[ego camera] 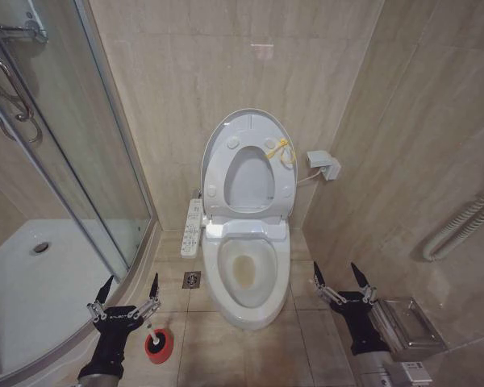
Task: Open the toilet lid, clean the toilet bowl with a toilet brush, close the toilet lid, and flush.
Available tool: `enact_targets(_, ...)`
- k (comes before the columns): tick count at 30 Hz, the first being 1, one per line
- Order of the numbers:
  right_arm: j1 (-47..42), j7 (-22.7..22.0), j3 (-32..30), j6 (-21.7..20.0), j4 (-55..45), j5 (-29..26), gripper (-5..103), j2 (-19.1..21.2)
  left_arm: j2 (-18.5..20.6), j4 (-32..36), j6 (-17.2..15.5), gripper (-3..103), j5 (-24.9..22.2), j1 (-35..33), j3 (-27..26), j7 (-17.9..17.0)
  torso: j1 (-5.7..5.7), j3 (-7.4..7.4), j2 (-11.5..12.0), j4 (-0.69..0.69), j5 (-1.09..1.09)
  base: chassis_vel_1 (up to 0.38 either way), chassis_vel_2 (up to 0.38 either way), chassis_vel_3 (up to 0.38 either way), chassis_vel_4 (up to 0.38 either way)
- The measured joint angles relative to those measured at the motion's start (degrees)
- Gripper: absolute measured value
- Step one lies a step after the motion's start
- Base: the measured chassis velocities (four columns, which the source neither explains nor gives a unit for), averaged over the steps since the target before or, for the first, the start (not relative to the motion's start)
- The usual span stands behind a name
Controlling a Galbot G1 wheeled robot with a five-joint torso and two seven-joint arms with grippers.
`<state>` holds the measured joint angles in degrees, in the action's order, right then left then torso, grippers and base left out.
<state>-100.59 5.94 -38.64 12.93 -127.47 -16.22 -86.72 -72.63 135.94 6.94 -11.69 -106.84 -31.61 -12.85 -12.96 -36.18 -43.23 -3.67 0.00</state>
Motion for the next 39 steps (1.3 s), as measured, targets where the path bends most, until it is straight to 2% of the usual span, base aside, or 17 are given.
enact_targets(39, 0.00, 0.00, 0.00, 0.00, 0.00, 0.00, 100, 0.00, 0.00, -0.01, 0.00, 100, 0.00, 0.00, -0.01, 0.00, 0.01, 0.01, 0.00, 0.01, 0.00, -0.028, 0.031, 0.032, -0.033)
